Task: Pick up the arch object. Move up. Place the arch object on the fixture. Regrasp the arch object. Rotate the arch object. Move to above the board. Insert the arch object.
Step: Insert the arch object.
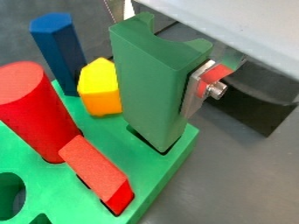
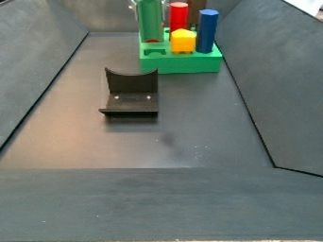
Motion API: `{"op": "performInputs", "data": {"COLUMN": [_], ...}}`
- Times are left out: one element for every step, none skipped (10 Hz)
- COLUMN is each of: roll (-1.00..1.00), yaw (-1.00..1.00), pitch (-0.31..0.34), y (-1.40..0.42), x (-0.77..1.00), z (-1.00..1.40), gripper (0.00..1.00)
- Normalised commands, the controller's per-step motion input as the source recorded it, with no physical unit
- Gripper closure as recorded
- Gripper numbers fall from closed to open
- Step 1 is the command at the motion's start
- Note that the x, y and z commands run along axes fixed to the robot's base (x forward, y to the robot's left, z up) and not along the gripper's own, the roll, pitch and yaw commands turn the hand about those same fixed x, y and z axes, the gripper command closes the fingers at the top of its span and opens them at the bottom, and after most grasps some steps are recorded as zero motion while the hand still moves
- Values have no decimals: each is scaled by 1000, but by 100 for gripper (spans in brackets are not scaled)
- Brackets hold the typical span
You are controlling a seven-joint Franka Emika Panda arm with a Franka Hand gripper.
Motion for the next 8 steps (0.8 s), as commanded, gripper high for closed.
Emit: {"op": "performInputs", "data": {"roll": [0, -13, 0, 0, 0, 0, 0, 0], "yaw": [0, 0, 6, 26, 69, 86, 31, 0], "pitch": [-149, -119, -186, -76, -1, -17, 0, 0], "y": [17, 6, 0, 77, 149, 94, 77, 26], "x": [-160, -206, -277, -163, -37, 0, 114, 249], "z": [-323, -86, -106, -23, 0, -226, -289, -280], "gripper": [100, 100, 100, 100, 100, 100, 100, 100]}}
